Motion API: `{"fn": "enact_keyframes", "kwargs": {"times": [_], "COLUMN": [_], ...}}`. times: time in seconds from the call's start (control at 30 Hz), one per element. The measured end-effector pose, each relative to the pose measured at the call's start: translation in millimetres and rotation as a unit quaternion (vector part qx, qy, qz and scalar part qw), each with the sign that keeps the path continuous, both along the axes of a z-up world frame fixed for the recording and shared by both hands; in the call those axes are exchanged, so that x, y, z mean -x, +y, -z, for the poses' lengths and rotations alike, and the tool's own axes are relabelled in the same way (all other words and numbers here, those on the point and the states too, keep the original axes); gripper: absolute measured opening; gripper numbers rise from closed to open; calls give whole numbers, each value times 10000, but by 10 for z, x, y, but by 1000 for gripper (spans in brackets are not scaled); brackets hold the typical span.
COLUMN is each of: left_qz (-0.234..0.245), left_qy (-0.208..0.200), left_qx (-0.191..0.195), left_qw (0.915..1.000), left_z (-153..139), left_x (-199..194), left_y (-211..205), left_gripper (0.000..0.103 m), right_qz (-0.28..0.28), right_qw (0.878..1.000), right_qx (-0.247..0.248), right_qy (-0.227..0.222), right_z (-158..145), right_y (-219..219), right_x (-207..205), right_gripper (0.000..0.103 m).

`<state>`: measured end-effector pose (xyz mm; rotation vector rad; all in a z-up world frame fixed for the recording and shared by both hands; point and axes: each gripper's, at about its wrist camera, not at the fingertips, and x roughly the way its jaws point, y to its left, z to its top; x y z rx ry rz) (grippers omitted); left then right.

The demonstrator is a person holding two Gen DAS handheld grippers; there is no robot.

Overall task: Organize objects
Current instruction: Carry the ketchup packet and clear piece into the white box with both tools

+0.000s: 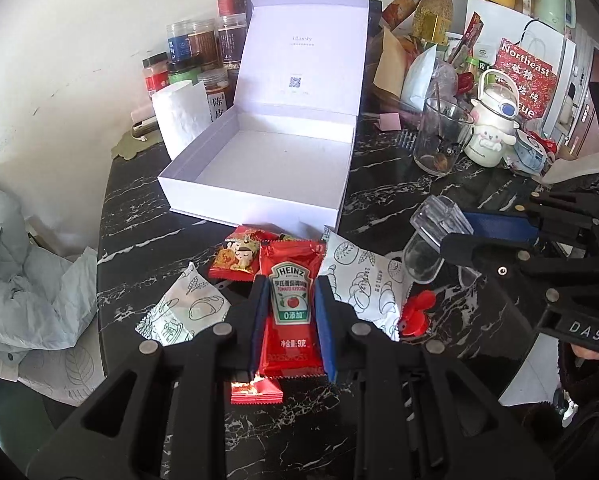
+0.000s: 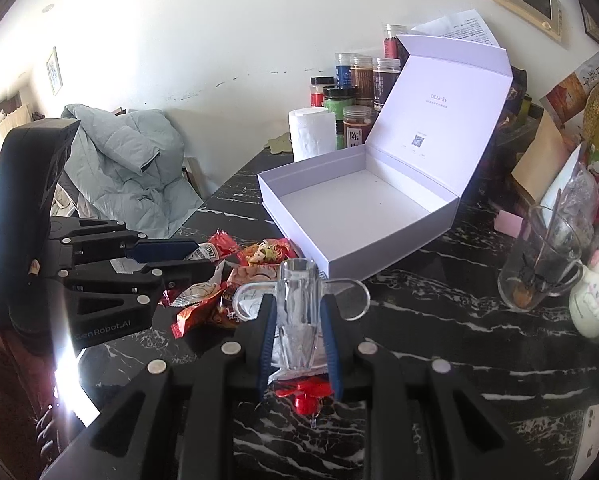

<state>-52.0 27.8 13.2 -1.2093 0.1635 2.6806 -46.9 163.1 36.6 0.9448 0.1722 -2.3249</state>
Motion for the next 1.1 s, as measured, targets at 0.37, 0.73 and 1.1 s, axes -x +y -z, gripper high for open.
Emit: {"fn": "enact_keyframes", "kwargs": {"times": [0.37,0.73,1.1], "left_qz": [95,203,185], "left_qy": [-55,-249,-353], "left_qx": [34,95,85], "left_qw": [9999,9994,9992], "left_z": [-10,93,164], "left_x": [476,920,1377], "left_y": [-40,-73,-198], "left_gripper": [22,22,22], "right_qz": [-2,-44,11], "right_qw": [10000,9997,9994], "right_qx": [1,-64,12], "right_qy": [-61,-220,-355], "right_z": [20,142,258], "right_y": [-83,-191,-331], "right_x": [492,977,1473], "right_gripper": [22,22,22]}}
